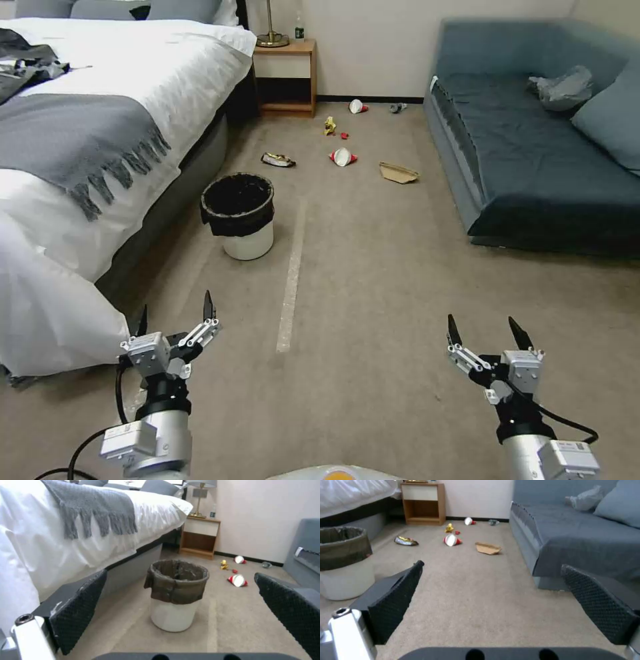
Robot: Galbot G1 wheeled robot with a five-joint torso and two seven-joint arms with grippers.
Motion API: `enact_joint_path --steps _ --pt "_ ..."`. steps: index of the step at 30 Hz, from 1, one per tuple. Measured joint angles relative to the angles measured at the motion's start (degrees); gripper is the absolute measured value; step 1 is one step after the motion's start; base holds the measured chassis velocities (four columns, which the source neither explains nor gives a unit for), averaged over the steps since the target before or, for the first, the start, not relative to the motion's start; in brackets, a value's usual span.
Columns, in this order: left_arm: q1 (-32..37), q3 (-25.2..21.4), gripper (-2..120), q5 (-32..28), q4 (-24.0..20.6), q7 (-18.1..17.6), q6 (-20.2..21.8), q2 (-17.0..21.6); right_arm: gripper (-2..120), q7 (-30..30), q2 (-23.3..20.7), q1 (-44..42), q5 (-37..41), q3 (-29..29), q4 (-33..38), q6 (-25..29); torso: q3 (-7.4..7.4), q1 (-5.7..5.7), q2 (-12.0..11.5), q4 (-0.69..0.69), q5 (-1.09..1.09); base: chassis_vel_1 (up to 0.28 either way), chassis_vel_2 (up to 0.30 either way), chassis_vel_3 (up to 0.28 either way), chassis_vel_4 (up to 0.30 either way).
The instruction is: Pick up the trash can from the floor.
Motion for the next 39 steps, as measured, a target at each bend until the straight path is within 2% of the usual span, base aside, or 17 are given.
enact_joint_path --steps 30,39 --pt "0.1 -0.5 100 -0.7 -0.1 0.8 1.3 0.9 100 -0.6 -0.2 0.4 0.9 0.0 -0.9 0.5 0.0 0.0 0.0 0.0 -0.01 0.0 0.0 0.0 0.0" --pt "-0.1 -0.6 100 -0.7 0.2 0.8 1.2 0.8 100 -0.7 0.0 0.5 0.9 0.0 -1.1 0.8 0.0 0.0 0.0 0.0 0.0 0.068 0.048 0.059 0.07"
